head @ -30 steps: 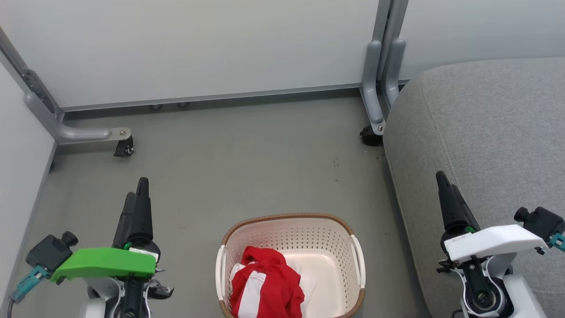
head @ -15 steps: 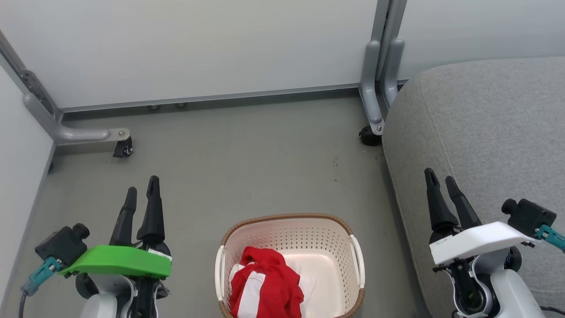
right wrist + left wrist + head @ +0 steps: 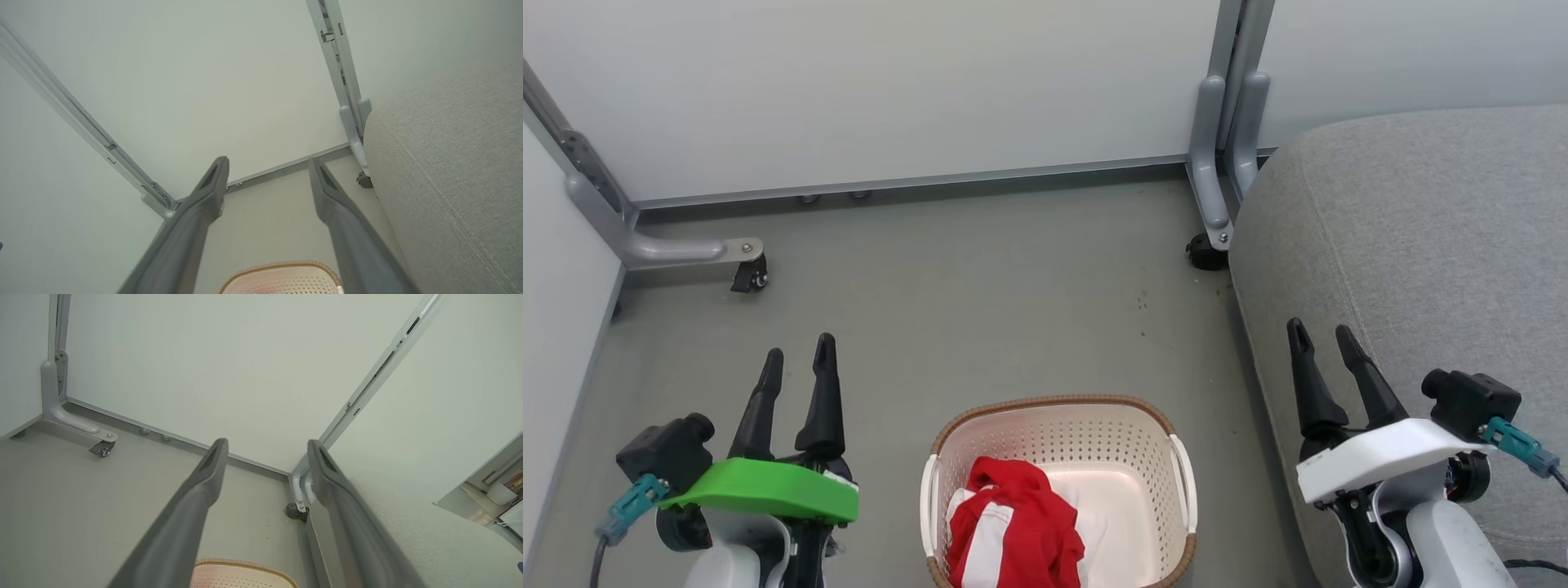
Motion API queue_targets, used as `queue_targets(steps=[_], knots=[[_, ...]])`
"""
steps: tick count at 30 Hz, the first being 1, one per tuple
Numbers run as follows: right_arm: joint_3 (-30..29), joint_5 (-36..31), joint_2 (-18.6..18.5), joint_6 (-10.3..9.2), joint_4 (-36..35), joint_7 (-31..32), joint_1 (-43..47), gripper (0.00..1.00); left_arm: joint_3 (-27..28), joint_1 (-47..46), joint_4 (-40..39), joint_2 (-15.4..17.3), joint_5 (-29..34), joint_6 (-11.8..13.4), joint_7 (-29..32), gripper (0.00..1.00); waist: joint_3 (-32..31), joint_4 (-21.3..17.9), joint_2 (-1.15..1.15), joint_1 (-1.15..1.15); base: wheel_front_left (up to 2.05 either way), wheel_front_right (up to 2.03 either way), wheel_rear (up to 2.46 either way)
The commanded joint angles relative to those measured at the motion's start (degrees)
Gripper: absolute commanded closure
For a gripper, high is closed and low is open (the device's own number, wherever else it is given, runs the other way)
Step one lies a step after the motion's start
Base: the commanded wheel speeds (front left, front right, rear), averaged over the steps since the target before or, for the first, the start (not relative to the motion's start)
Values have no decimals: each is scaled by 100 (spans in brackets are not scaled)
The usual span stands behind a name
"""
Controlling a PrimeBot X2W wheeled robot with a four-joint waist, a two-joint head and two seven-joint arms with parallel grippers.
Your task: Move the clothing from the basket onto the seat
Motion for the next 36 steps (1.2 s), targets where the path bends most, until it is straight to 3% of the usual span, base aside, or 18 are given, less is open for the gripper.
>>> queue_targets(steps=[1, 15, 36], knots=[[27, -175, -25, 2, -12, -61, -111, 0, -24, -157, -35, 31, 185, -11, -68, 0, -2, -3, 0, 0, 0, 0, 0], [36, -1011, 42, 3, 231, -268, -175, 0, 78, -173, 244, -41, 1191, -12, -266, 0, -10, -62, 0, 0, 0, 0, 0], [94, -1945, 99, 3, 400, -518, -208, 0, 131, -182, 622, -106, 2203, 24, -529, 0, 14, -111, 0, 0, 0, 0, 0]])
